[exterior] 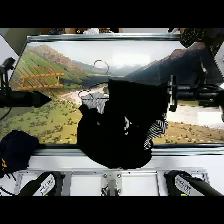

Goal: Fold the clothes and pants, and hang the long-sleeved shirts on hangers.

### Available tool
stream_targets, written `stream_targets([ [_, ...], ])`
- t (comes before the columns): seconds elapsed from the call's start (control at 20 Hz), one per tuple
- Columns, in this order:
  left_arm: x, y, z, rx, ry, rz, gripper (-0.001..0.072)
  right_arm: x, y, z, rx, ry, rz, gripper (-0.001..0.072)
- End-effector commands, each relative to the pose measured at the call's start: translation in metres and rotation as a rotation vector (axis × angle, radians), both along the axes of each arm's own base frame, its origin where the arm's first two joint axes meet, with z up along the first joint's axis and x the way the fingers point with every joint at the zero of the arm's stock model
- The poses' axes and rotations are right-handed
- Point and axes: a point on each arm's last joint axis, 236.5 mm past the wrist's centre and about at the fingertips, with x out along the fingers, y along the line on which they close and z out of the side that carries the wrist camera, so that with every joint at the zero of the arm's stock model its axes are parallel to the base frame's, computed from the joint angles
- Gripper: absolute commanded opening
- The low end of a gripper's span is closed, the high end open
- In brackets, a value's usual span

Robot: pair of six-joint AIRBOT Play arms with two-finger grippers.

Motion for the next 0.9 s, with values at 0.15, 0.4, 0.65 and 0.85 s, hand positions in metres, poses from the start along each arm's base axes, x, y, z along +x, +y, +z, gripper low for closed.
stream_targets([
  [0.15,-0.021,-0.041,-0.057,-0.072,0.165,0.008,0.0420,-0.001,-0.012,0.003,-0.026,-0.004,-0.038,0.0008],
  [0.4,-0.034,-0.078,-0.074,-0.115,0.272,0.037,0.0720,0.000,-0.012,0.003,-0.026,-0.005,-0.041,0.0008],
  [0.65,-0.035,-0.117,-0.096,-0.145,0.308,0.113,0.0720,0.002,-0.013,0.003,-0.027,-0.007,-0.049,0.0009],
  [0.85,-0.032,-0.159,-0.100,-0.175,0.274,0.138,0.0720,0.002,-0.013,0.003,-0.020,0.014,-0.055,0.0009],
])
